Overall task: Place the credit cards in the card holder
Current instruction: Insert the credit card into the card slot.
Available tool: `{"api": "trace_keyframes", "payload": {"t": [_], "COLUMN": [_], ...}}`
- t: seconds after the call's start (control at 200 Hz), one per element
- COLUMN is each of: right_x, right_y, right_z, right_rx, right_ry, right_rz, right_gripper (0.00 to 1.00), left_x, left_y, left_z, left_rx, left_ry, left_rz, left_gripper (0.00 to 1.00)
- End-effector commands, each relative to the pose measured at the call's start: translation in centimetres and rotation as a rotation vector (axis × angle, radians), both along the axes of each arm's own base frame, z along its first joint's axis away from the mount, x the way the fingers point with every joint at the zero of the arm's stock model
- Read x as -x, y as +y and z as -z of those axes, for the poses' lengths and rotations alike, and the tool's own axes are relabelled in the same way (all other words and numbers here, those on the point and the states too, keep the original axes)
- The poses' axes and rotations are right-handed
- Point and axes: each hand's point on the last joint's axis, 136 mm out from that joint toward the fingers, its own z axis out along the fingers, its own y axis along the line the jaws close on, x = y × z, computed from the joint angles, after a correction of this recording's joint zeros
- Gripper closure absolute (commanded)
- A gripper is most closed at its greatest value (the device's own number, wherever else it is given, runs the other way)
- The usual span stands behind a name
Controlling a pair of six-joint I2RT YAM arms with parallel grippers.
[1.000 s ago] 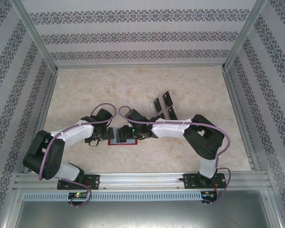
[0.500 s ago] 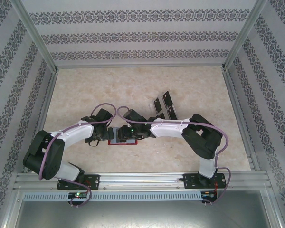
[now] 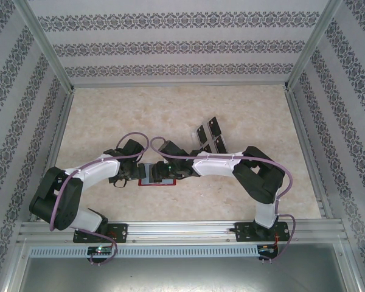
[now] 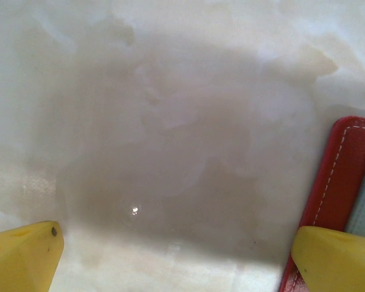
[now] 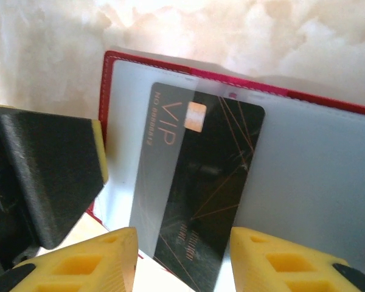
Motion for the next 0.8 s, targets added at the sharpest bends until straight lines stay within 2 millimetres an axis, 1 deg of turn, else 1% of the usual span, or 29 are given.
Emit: {"api": "trace_keyframes", "payload": {"t": [0.0, 0.335, 0.475, 0.674, 0.794], "right_x": [0.2, -0.1, -0.2, -0.1, 0.0], "right_y": [-0.9, 0.0, 0.6, 1.2, 1.6], "right_z": [1.0, 0.4, 0.1, 0.6, 0.5], "right_rx": [0.036, 0.023, 0.016, 0.02, 0.017], "right_ry": [-0.001, -0.009, -0.01, 0.002, 0.001], "right_rz": [0.011, -0.006, -0.02, -0.033, -0.04], "right_gripper": [0.55, 0.55, 0.55, 0.56, 0.56], "left_x": [1.5, 1.5, 1.5, 1.5, 1.6], "left_y": [-0.8, -0.9, -0.9, -1.0, -0.9], "left_z": [1.6, 1.6, 1.6, 1.6, 1.7], "left_rx": [0.027, 0.029, 0.031, 0.034, 0.033], "left_ry": [0.056, 0.056, 0.056, 0.057, 0.058], "left_rz": [0.023, 0.023, 0.023, 0.025, 0.024], "left_gripper": [0.0, 0.0, 0.0, 0.0, 0.0]}}
